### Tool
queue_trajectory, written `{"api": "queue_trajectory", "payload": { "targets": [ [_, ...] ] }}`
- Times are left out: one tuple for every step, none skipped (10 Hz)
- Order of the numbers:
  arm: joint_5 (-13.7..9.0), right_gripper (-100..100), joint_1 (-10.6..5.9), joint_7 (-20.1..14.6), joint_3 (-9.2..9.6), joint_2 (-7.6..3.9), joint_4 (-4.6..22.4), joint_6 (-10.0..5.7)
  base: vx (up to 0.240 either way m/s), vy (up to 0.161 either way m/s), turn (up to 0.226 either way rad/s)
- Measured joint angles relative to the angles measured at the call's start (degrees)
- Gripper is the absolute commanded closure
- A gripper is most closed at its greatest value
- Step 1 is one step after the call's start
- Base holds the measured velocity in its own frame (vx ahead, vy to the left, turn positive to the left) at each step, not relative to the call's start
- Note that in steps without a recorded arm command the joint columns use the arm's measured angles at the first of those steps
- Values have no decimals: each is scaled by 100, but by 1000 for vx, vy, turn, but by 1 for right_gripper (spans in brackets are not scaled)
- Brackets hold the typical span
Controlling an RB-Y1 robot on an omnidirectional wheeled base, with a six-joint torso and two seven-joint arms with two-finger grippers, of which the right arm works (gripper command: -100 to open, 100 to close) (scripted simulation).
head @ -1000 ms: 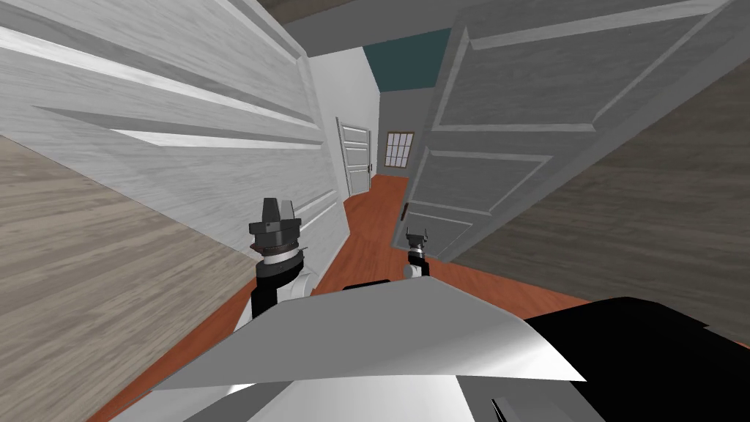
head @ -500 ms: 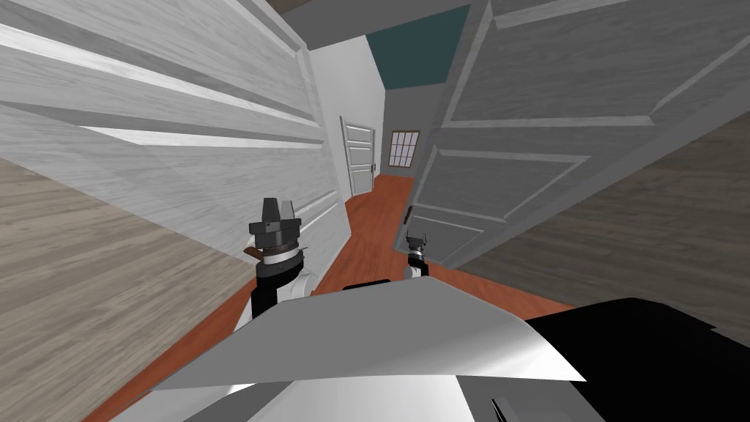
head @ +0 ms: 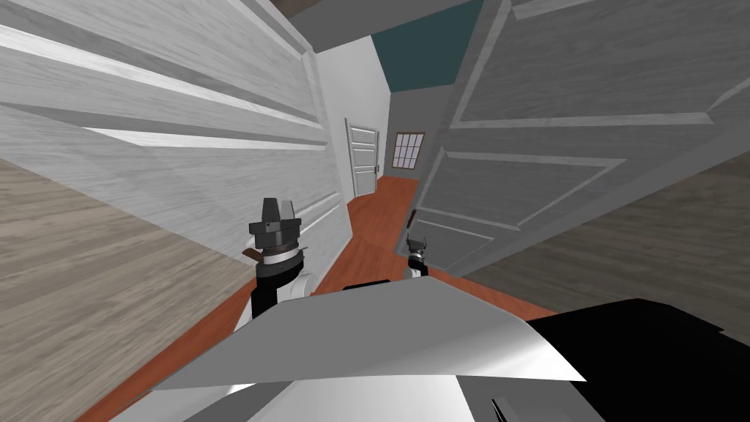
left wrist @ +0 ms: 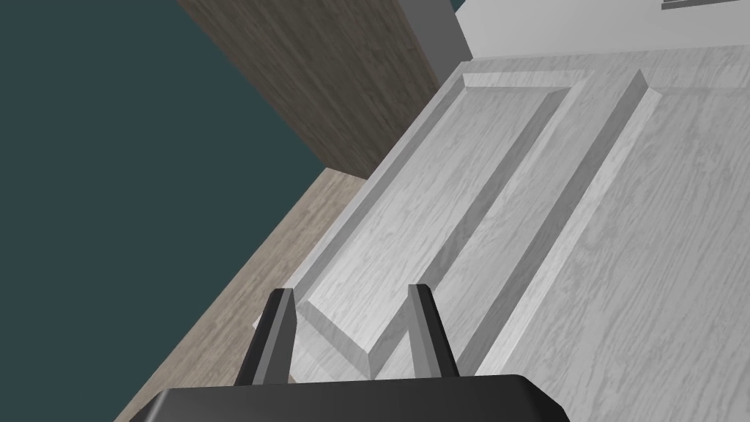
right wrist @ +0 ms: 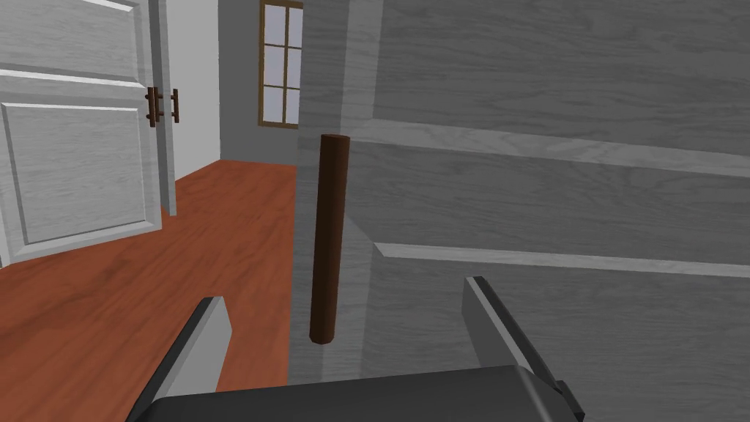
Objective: Pull the door open
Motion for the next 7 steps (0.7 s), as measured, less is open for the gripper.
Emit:
{"api": "queue_trajectory", "payload": {
  "targets": [
    [-72, -100, -45, -89, 20, -13, 139, -33, 105, -53, 97],
    [-181, -100, -85, -162, 45, -7, 265, -50, 91, -57, 106],
    [-263, -100, -113, -270, 78, -30, 420, -92, 103, -68, 120],
    [-373, -100, -131, -357, 104, -34, 529, -113, 107, -59, 67],
    [-470, -100, -158, -422, 109, -60, 608, -103, 84, -31, 44],
    [-529, -100, -178, -494, 129, -72, 710, -124, 64, -34, 47],
    [-572, -100, -188, -572, 160, -76, 815, -170, 61, -35, 54]
  ]
}}
